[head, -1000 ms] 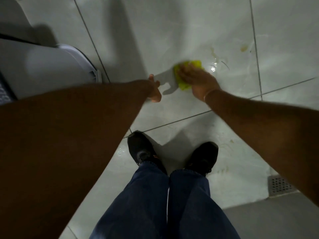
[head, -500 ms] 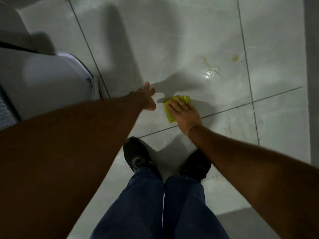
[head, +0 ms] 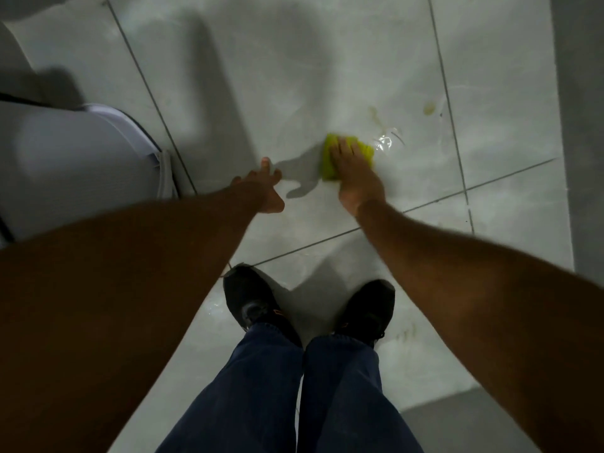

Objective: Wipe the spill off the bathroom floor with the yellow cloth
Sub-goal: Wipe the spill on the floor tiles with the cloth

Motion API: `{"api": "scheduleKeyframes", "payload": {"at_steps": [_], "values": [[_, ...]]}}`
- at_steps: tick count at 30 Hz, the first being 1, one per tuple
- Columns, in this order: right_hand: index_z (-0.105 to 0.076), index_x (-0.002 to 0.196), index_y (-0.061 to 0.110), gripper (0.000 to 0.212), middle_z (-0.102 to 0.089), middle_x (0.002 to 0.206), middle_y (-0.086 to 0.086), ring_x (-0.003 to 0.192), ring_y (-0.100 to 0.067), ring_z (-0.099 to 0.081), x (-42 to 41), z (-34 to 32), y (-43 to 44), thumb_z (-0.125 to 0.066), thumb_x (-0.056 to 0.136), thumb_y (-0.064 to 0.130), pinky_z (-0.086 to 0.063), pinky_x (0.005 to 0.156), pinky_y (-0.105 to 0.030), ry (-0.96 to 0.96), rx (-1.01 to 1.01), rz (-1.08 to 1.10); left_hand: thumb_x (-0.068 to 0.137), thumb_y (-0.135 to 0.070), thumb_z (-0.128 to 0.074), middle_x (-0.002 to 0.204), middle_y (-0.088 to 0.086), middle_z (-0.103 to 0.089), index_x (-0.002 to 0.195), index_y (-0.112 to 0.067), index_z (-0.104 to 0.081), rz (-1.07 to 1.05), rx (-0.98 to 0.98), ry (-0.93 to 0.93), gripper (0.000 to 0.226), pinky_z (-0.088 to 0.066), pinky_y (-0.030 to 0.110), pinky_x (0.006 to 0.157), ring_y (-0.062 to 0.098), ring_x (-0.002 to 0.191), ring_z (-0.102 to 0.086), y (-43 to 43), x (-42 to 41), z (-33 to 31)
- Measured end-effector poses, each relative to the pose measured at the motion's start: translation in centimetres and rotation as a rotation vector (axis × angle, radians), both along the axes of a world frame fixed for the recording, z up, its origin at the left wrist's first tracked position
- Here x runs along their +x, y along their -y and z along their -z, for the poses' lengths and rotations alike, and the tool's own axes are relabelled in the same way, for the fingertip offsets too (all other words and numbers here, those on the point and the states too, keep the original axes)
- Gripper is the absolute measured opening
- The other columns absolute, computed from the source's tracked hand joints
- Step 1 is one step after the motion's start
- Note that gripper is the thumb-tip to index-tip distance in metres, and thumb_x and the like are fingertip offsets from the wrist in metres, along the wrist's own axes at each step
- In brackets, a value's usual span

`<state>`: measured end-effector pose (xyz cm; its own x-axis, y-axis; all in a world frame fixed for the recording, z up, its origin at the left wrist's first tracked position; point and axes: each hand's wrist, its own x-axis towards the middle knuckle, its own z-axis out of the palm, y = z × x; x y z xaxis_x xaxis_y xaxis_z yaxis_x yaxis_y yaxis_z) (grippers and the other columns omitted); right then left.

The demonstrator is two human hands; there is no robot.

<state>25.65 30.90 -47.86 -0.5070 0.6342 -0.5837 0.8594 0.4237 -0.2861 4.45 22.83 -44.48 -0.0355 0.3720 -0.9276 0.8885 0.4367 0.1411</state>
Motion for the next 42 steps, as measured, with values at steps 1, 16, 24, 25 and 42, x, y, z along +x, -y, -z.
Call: {"api": "scheduleKeyframes", "payload": {"at_steps": [1, 16, 24, 25, 42], "values": [[-0.019, 0.162, 0.019, 0.083, -0.012, 0.171, -0.001, 0.159, -0.028, -0.009, 2.3, -0.6, 1.8, -0.045, 0.087, -0.008, -0.018, 0.129, -0.042, 0.002, -0.005, -0.032, 0.097, -0.035, -0.064, 0.177, 0.003, 0.018, 0.171, -0.026, -0.006, 0.001, -0.003, 0.001, 0.094, -0.018, 0.052, 0.132, 0.032, 0.164, -0.012, 0.1, 0.0, 0.1], [-0.008, 0.162, 0.010, 0.073, -0.004, 0.171, -0.013, 0.157, -0.039, -0.004, 3.3, 1.2, -3.8, -0.042, 0.097, 0.009, -0.004, 0.130, -0.045, 0.062, 0.141, 0.211, 0.097, -0.056, -0.056, 0.179, 0.003, 0.012, 0.170, -0.024, -0.011, -0.157, 0.147, -0.074, 0.092, -0.020, 0.051, 0.131, 0.037, 0.165, -0.006, 1.9, 2.8, 1.9], [-0.013, 0.162, 0.017, 0.077, -0.007, 0.171, -0.007, 0.159, -0.030, -0.007, 10.9, 0.0, -2.5, -0.039, 0.093, -0.004, -0.015, 0.130, -0.037, 0.024, 0.137, 0.087, 0.094, -0.051, -0.059, 0.179, 0.001, 0.008, 0.169, -0.025, -0.015, -0.158, 0.125, -0.045, 0.091, -0.029, 0.051, 0.128, 0.037, 0.162, -0.017, 1.4, 2.1, 1.6], [-0.011, 0.162, 0.016, 0.077, -0.005, 0.171, -0.009, 0.159, -0.031, -0.006, 11.2, 0.0, -4.6, -0.042, 0.094, 0.000, -0.012, 0.130, -0.039, 0.056, 0.146, 0.209, 0.095, -0.050, -0.061, 0.179, 0.001, 0.009, 0.170, -0.025, -0.014, -0.161, 0.126, -0.045, 0.092, -0.028, 0.051, 0.128, 0.036, 0.163, -0.015, 1.6, 2.2, 1.6], [-0.019, 0.161, 0.022, 0.081, -0.012, 0.171, -0.007, 0.158, -0.029, -0.010, 10.5, 2.0, -2.9, -0.044, 0.090, -0.007, -0.012, 0.129, -0.038, -0.074, 0.143, 0.144, 0.092, -0.044, -0.068, 0.175, -0.001, 0.026, 0.171, -0.025, -0.002, -0.170, -0.061, 0.017, 0.104, -0.021, 0.052, 0.132, 0.037, 0.164, 0.000, 0.2, 1.0, 2.2]]}}
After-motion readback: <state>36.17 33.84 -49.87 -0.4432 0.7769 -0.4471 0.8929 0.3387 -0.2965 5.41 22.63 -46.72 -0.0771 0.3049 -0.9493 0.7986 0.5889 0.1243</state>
